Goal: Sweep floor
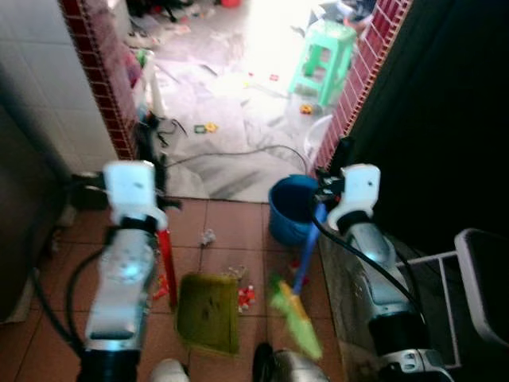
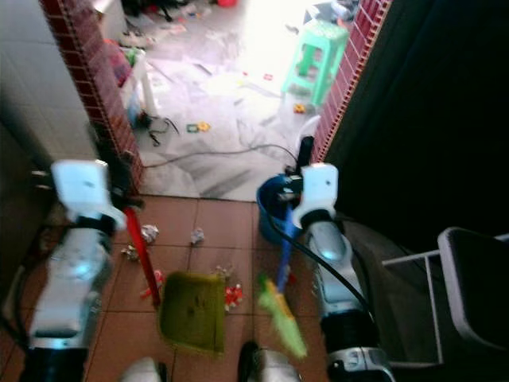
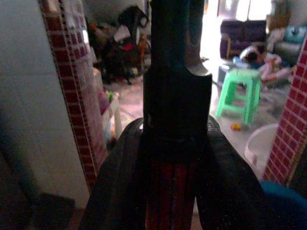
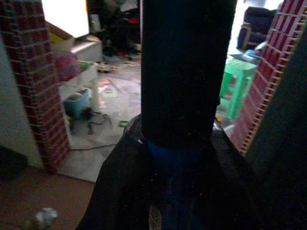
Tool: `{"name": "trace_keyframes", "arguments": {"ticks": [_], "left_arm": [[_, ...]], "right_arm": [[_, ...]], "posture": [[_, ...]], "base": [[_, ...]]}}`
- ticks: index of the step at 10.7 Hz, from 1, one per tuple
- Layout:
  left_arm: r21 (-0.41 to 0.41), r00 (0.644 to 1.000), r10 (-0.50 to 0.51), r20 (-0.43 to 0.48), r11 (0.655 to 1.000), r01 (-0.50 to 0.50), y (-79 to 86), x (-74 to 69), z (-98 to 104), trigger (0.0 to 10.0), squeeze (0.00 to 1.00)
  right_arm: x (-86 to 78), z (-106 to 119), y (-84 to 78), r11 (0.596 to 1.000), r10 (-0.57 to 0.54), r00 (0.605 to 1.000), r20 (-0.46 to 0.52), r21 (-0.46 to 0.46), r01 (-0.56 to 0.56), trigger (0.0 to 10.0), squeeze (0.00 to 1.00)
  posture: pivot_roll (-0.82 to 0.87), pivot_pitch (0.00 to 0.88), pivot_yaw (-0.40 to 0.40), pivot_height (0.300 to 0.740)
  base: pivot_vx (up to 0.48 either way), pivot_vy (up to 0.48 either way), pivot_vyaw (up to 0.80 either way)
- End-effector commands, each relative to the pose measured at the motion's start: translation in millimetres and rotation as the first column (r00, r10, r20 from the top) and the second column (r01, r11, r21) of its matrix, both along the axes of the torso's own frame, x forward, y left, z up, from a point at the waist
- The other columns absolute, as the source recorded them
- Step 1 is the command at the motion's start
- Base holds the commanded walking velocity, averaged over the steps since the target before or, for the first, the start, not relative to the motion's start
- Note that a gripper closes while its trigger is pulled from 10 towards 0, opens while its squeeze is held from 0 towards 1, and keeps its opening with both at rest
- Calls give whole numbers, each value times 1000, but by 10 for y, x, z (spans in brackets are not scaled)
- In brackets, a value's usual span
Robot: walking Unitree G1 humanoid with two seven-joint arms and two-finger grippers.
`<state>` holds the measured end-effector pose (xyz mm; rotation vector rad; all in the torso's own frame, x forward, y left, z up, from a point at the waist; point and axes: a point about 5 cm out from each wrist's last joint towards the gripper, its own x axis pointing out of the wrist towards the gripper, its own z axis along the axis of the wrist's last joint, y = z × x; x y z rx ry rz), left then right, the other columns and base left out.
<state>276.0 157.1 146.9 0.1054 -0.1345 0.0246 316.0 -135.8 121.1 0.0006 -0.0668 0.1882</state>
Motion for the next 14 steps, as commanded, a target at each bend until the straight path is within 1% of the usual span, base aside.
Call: {"name": "trace_keyframes", "arguments": {"ticks": [1,2,3,4,5,6,7,8,9,10,11,12,13,14], "left_arm": [[39,1000,19,12,999,-20,3,-2,-5,10000,0],[67,999,40,2,997,-40,9,1,-35,10000,0],[91,999,52,8,994,-53,28,2,-16,10000,0],[100,998,70,-2,993,-69,53,-3,-34,10000,0],[92,995,92,-28,992,-89,76,-13,-100,10000,0],[85,995,99,-24,992,-96,62,-5,-119,10000,0],[84,995,98,-22,992,-96,28,11,-134,10000,0],[71,995,101,-23,993,-99,-11,28,-155,10000,0],[66,994,103,-30,993,-101,-59,47,-195,10000,0],[72,995,99,-18,993,-98,-88,50,-204,10000,0],[71,995,99,-12,993,-97,-132,58,-249,10000,0],[75,995,100,-11,992,-99,-146,64,-261,10000,0],[79,994,108,3,991,-108,-151,72,-251,10000,0],[83,993,117,6,990,-117,-145,77,-259,10000,0]], "right_arm": [[64,236,65,999,33,997,68,24,-35,10000,0],[104,394,89,998,46,994,103,44,-50,10000,0],[150,584,87,997,41,988,149,62,-51,10000,0],[185,765,84,996,37,979,198,71,-52,10000,0],[217,987,74,998,36,961,275,45,-50,10000,0],[218,1096,63,998,58,941,334,-28,-52,10000,0],[220,1100,39,996,76,936,342,-71,-55,10000,0],[224,1038,-15,994,76,942,327,-100,-46,10000,0],[200,929,-82,985,91,945,316,-171,-37,10000,0],[175,876,-98,979,106,945,309,-201,-44,10000,0],[112,748,-115,968,128,949,288,-244,-57,10000,0],[79,677,-132,963,135,951,277,-265,-60,10000,0],[22,551,-148,961,138,959,249,-269,-68,10000,0],[-7,503,-137,959,142,960,241,-272,-73,10000,0]], "posture": [[-9,99,-68,740],[-11,101,-68,740],[-13,105,-68,740],[-15,106,-69,740],[-20,105,-73,740],[-25,104,-76,740],[-27,105,-82,740],[-28,106,-84,740],[-33,113,-86,740],[-36,118,-85,740],[-40,121,-85,740],[-44,125,-84,740],[-45,131,-83,740],[-45,131,-83,740]], "base": [[0,0,0],[0,0,0],[0,0,0],[0,0,0],[0,0,0],[0,0,0],[0,0,0],[0,0,0],[0,0,0],[0,0,0],[0,0,0],[0,0,0],[0,0,0],[0,0,0]]}}
